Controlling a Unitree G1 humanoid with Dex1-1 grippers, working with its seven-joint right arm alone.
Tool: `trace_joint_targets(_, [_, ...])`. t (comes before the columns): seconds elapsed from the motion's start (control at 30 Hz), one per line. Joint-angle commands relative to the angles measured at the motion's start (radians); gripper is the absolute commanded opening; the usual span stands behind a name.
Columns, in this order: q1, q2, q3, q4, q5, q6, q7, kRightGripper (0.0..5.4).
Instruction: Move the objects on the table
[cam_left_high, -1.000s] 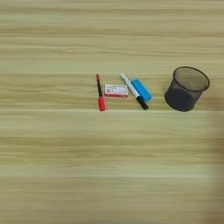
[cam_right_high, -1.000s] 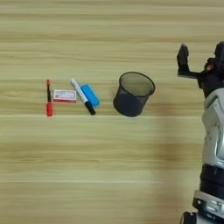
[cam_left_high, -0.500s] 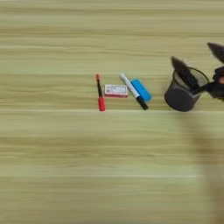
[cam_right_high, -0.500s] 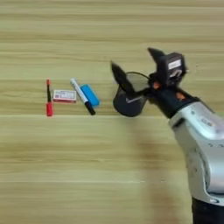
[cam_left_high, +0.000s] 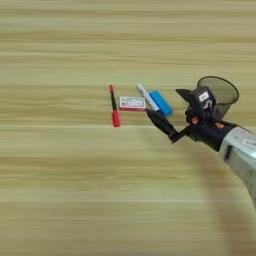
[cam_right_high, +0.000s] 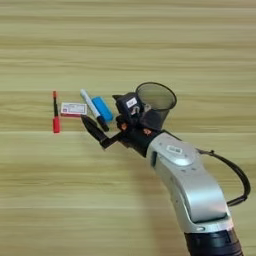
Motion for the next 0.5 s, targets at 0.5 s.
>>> trace_joint_targets(0.5, [-0.125,0.044,0.010,0.133,-0.062,0.078,-0.047,5.38])
